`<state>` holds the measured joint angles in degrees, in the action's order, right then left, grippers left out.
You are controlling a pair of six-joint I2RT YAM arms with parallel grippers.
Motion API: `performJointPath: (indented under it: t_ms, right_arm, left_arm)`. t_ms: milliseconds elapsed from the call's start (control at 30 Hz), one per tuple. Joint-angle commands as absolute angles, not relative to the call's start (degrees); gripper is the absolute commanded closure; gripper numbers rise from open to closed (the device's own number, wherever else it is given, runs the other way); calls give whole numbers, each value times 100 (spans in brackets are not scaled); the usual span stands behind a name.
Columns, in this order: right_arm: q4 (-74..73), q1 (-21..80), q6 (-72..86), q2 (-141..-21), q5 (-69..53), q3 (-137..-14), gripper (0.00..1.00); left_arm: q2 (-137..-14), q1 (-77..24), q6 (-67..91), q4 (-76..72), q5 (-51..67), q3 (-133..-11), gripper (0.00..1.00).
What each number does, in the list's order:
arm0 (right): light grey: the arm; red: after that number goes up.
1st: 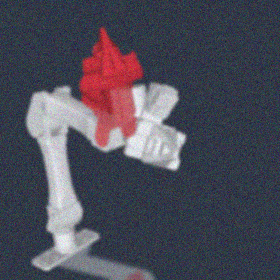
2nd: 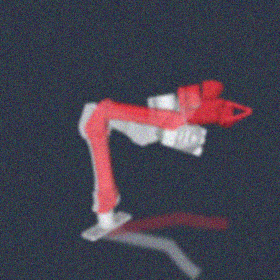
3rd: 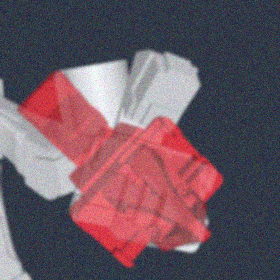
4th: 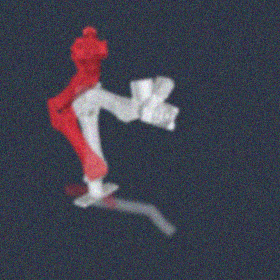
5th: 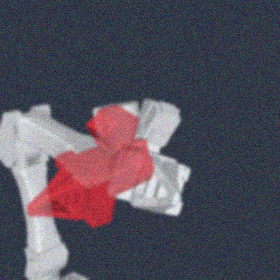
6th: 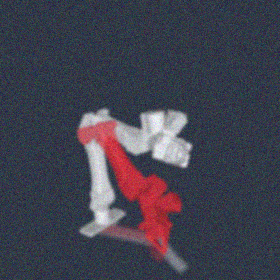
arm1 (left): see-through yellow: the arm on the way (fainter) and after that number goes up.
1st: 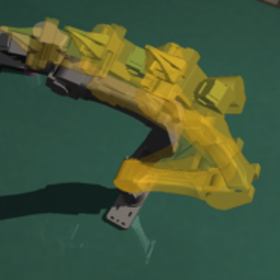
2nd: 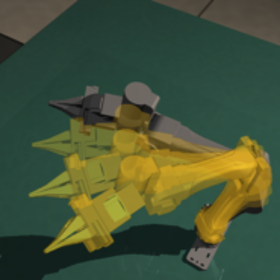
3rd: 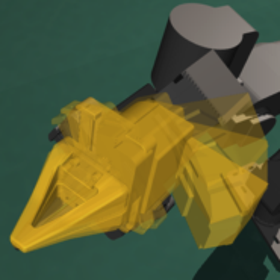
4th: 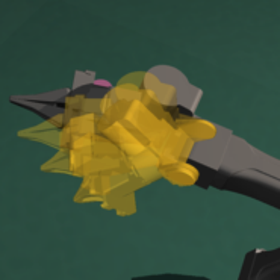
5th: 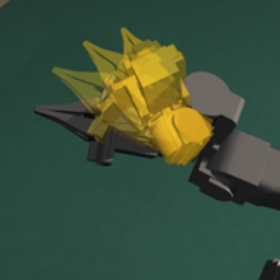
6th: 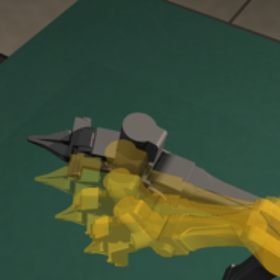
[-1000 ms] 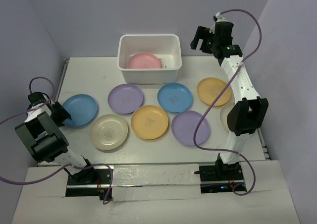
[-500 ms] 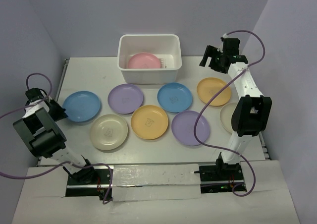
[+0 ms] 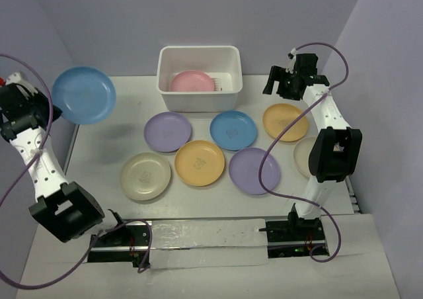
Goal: Place the plates into the plastic bin on the countertop
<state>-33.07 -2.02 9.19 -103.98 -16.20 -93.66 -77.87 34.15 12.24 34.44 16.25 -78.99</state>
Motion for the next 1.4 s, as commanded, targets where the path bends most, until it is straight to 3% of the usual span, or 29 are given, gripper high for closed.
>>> performJointPath:
  t_ms: [0, 133, 633, 933, 1367]
  right_arm:
    - [-3349, -269, 748, -10187, -1622, -9240, 2]
    - [-3392, -482, 739, -10195, -1495, -9237, 2]
    - [-3449, -1402, 280, -9898, -957, -9096, 2]
    - [-3580, -1867, 172, -9851, -996, -9177, 1]
    - [-3694, -1971, -281, -10133, -1116, -9307, 6]
  left_arm:
    - [-7694, 2808, 1686, 3099, 1879, -8751, 100]
    - [-7910, 1895, 1803, 2742, 1365, -9199, 100]
    - [-11567, -1060, 1041, 2420, -428, -12870, 100]
    - [-12869, -1381, 1102, 2090, -614, -13371, 100]
    - [-13473, -1556, 1050, 2087, -376, -13291, 96]
